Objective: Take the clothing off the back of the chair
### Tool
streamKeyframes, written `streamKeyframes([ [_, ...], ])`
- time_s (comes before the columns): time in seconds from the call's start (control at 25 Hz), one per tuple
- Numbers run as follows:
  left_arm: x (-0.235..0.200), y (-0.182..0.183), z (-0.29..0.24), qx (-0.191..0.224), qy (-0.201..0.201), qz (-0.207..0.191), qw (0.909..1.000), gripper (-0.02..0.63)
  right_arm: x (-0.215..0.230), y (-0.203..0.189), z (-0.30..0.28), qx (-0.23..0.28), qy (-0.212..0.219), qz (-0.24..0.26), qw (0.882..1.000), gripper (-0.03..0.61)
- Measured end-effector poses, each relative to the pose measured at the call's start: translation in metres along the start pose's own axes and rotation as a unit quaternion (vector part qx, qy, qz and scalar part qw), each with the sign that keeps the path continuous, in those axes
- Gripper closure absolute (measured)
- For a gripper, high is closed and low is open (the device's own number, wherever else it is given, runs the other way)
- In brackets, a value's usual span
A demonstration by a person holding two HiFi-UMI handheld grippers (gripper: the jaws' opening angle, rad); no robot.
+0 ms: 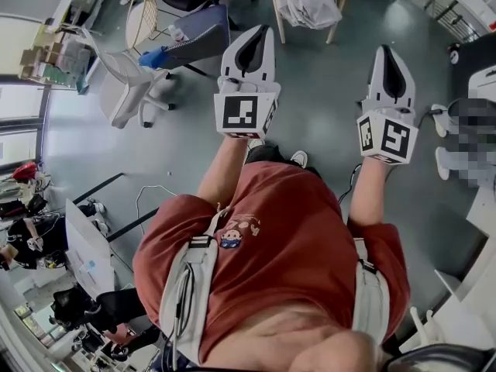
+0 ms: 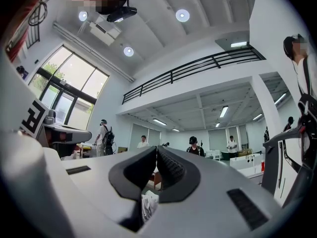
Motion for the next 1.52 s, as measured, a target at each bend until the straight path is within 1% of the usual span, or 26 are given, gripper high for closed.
streamKeyframes([
  [0.36,0.010,-0.008,-0.014,-0.004,0.002,0.001,1.0000,0.600,0.008,-0.012,-0.006,-0.004,0.010,-0.012,1.000,0.555],
  [0.56,-0.006,-0.020,-0.029,-0.002,0.001,0.011,0.9999,0.600,0.001,-0.024,-0.027,-0.007,0.011,-0.010,1.000,0.555],
  [0.76,-0.029,-0.037,-0.059,-0.002,0.000,0.016,0.9999,0.600,-0.005,-0.037,-0.064,-0.012,0.015,-0.001,1.000,0.555],
  [0.96,-0.064,-0.055,-0.095,-0.001,-0.005,0.021,0.9998,0.600,-0.019,-0.053,-0.116,-0.016,0.022,0.006,1.000,0.555],
  [1.16,-0.117,-0.076,-0.142,0.001,-0.005,0.013,0.9999,0.600,-0.041,-0.075,-0.190,-0.024,0.028,0.000,0.999,0.555],
  [1.2,-0.129,-0.079,-0.151,-0.003,-0.008,0.015,0.9999,0.600,-0.048,-0.077,-0.206,-0.026,0.030,0.001,0.999,0.555],
  [1.32,-0.162,-0.088,-0.175,-0.032,-0.016,0.020,0.9992,0.600,-0.067,-0.081,-0.252,-0.029,0.035,0.006,0.999,0.555],
  [1.52,-0.214,-0.098,-0.212,-0.032,-0.015,0.023,0.9991,0.600,-0.090,-0.089,-0.313,-0.033,0.039,0.012,0.999,0.555],
])
Point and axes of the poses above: the fingertips, and each gripper's own axes: z backward along the fingers, x to its right, y out of its top, the point moved 5 cm from there along z, backward along the fingers, and after that the axes turned 13 degrees about -y, right-handed, at the moved point
